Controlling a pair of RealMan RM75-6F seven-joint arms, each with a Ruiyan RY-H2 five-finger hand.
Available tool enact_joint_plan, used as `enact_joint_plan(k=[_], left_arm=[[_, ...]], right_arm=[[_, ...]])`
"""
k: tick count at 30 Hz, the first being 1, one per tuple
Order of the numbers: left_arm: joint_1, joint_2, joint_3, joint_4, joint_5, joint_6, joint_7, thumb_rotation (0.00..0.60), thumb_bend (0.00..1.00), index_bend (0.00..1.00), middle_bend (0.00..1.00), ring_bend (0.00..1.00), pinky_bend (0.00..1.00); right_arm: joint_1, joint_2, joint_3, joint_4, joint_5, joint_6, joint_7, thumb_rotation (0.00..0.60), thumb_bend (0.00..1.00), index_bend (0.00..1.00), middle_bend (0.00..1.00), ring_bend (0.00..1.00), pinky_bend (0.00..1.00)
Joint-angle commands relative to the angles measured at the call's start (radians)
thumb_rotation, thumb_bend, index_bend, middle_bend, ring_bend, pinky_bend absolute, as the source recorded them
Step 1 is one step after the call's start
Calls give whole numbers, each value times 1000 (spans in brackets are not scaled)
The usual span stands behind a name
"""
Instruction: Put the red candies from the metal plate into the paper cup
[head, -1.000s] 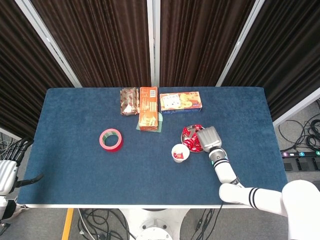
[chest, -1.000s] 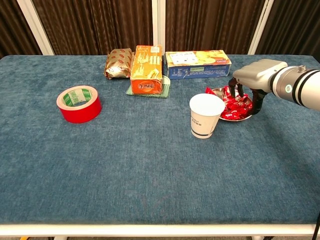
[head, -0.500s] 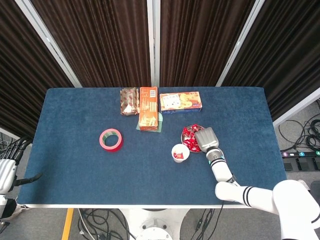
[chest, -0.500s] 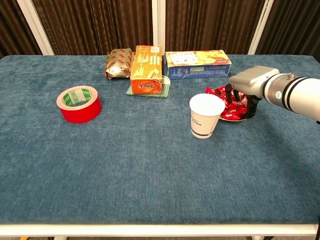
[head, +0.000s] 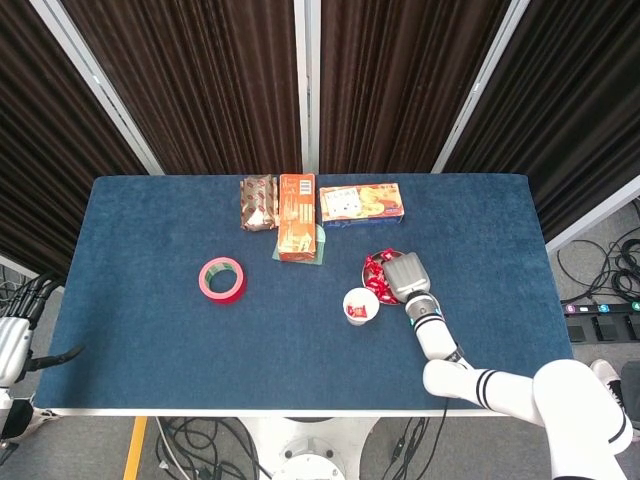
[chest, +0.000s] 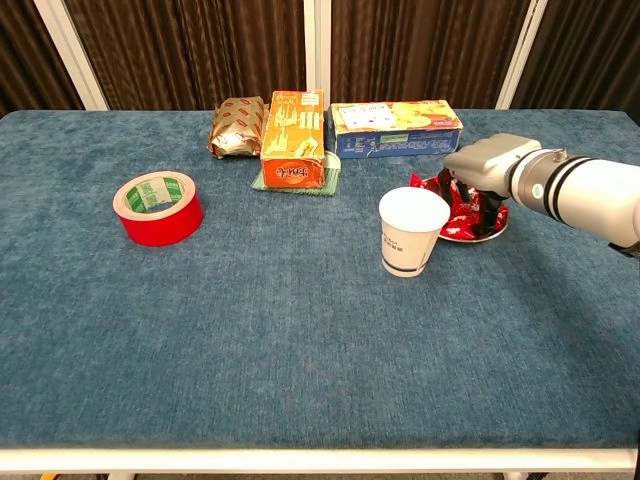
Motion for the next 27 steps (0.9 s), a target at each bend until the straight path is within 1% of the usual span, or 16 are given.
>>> enact_joint_plan(k=[1, 7, 15, 27], left_arm=[[0, -1, 0, 1, 0, -1, -2, 600, 117, 127, 100, 34, 98], [0, -4, 0, 7, 0, -1, -6, 600, 117, 127, 100, 34, 99], [-1, -7, -1, 14, -3, -4, -14, 600, 117, 126, 100, 34, 98], [-3, -6, -1, 9, 1, -3, -12, 600, 117, 127, 100, 34, 98]], right_arm=[[0, -5, -1, 7, -3, -1, 2, 600, 224, 395, 408, 816, 953], [-1, -13, -2, 20, 2, 0, -3, 600, 278, 450, 444, 832, 972], [2, -20, 0, 31, 14, -11, -8, 600, 326, 513, 491, 843, 980], [-4, 5, 16, 0, -24, 14, 20, 600, 339, 551, 532, 856, 983]])
